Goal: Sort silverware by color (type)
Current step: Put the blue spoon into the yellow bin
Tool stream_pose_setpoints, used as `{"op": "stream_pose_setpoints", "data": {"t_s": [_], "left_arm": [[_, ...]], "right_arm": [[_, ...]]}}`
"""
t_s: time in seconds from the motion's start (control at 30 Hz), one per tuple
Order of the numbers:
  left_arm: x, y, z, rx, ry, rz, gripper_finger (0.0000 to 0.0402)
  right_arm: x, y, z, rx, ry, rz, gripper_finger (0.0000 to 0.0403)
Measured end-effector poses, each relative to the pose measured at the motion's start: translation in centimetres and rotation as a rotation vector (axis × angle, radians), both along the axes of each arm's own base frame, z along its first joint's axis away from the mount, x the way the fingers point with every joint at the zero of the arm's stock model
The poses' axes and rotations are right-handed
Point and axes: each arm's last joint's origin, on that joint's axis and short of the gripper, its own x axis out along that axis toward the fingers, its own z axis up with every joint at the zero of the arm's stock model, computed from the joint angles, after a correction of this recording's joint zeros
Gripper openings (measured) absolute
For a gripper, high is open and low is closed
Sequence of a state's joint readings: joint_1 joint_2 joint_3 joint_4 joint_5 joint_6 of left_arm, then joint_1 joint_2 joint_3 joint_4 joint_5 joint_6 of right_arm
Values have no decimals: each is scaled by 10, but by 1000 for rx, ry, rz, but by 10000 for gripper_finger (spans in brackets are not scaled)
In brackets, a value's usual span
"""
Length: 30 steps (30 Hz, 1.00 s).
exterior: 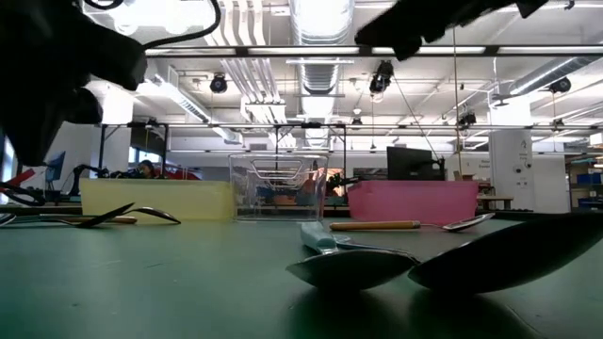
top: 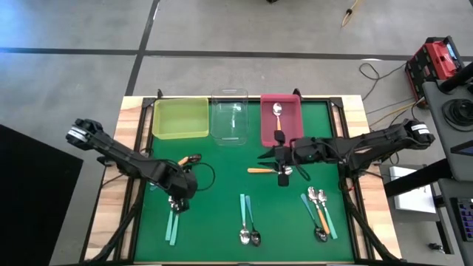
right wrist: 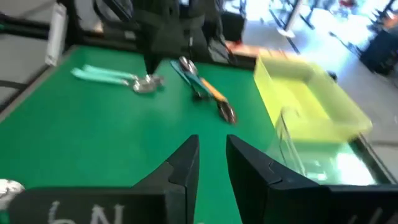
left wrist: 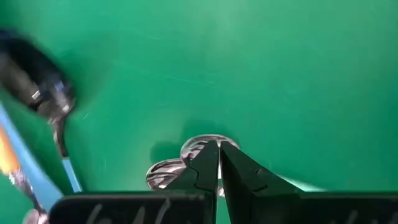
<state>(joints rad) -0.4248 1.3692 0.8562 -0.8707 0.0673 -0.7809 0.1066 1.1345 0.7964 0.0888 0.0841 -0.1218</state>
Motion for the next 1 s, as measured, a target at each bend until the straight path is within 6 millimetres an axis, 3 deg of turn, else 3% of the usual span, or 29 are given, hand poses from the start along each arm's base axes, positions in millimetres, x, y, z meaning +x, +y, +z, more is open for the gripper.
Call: {"op": "stream_pose_setpoints", "data": {"t_s": [0.13,0.33,0.6,1.0], "left_arm": [[-1,-4,-4,24,13,-130,0],[-5,-1,-5,78,41,-154,0],[-14,5,-1,114,31,-158,0],[-34,16,-26,176,102,-95,0]], "right_arm": [[0,-6,13,-30,-35,24,43],[0,-11,19,-84,-72,21,12],[0,-12,18,-88,-67,20,9],[-1,-12,12,-75,-51,16,9]]}}
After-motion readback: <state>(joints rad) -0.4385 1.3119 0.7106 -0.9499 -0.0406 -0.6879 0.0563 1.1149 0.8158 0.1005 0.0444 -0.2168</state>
